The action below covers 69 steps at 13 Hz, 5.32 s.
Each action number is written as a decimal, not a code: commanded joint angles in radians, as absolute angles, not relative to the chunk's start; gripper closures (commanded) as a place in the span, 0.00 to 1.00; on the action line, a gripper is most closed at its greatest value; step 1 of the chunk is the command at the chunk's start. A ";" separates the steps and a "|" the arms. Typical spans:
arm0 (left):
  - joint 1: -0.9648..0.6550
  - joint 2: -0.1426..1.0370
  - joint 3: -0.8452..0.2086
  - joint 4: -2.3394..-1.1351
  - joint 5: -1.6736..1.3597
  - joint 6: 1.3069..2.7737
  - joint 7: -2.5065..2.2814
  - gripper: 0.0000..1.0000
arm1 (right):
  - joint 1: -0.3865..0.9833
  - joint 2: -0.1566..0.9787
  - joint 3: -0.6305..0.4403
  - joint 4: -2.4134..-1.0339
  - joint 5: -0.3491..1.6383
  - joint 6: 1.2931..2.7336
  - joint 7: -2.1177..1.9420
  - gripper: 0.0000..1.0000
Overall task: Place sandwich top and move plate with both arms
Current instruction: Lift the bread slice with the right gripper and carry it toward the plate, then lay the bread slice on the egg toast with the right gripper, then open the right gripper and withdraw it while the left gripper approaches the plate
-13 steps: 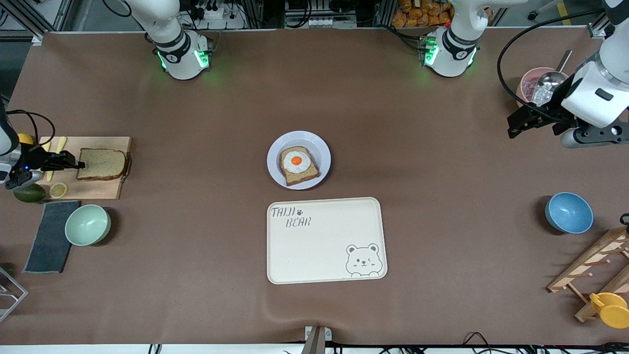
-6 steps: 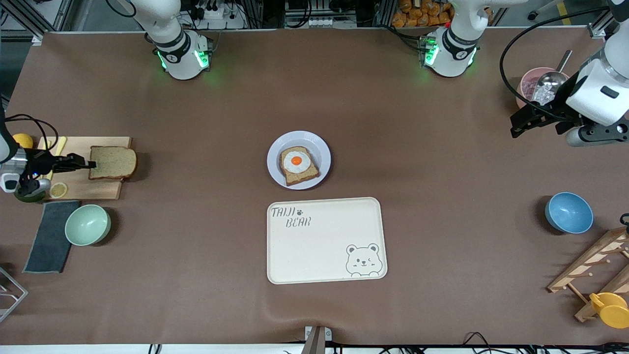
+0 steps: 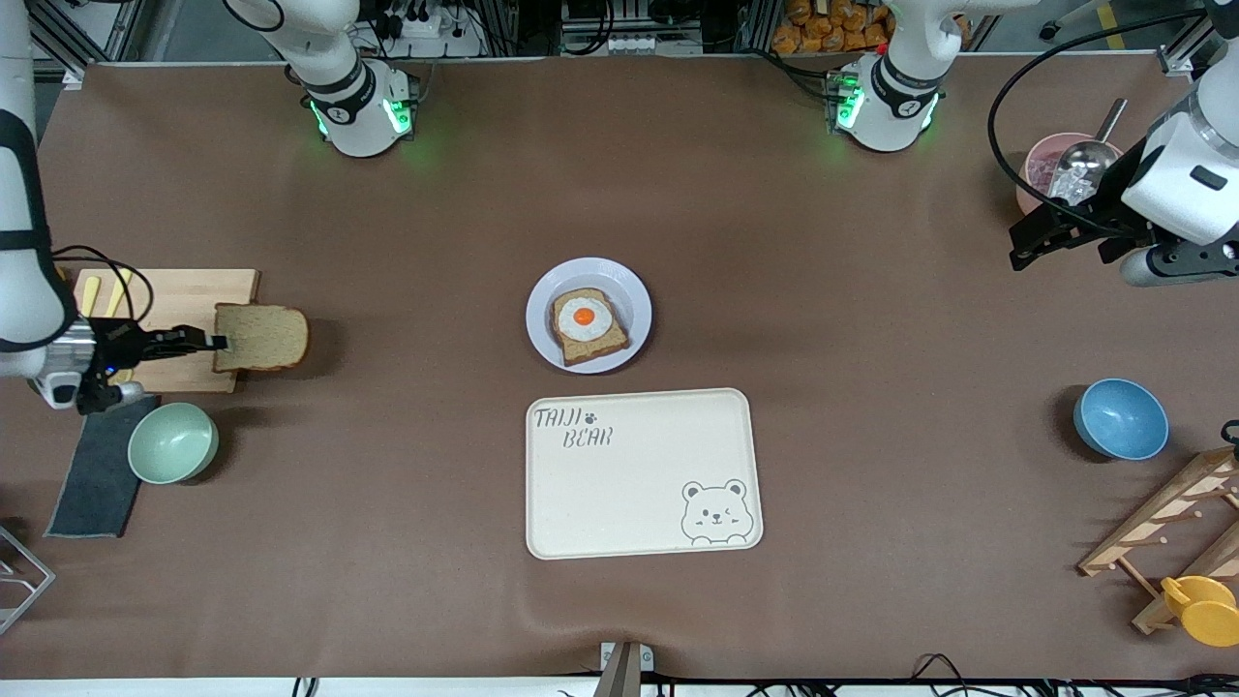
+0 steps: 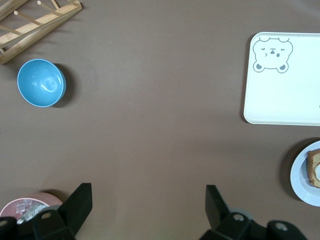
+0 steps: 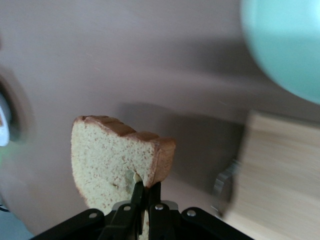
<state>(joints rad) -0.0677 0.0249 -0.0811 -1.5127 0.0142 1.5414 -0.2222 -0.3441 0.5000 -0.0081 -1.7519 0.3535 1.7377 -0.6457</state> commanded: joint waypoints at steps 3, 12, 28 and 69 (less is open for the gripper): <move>-0.057 0.009 -0.078 -1.508 0.000 1.537 -0.206 0.00 | -0.189 0.483 -0.014 -1.753 0.456 1.715 -0.513 1.00; -0.058 0.021 -0.078 -1.508 -0.003 1.557 -0.206 0.00 | 0.060 0.453 -0.014 -1.764 0.623 1.748 -0.339 1.00; -0.071 0.031 -0.081 -1.511 0.002 1.565 -0.170 0.00 | 0.400 0.364 -0.014 -2.037 0.883 2.189 -0.308 1.00; -0.067 0.158 -0.103 -1.537 -0.208 1.638 -0.189 0.00 | 0.440 0.376 -0.025 -2.034 0.991 2.289 -0.266 0.60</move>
<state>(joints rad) -0.0864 0.1329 -0.1001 -1.5342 -0.1474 1.6314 -0.1885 0.4712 0.3851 -0.0317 -2.0545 0.9826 2.3267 -0.3062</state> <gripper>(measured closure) 0.000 0.590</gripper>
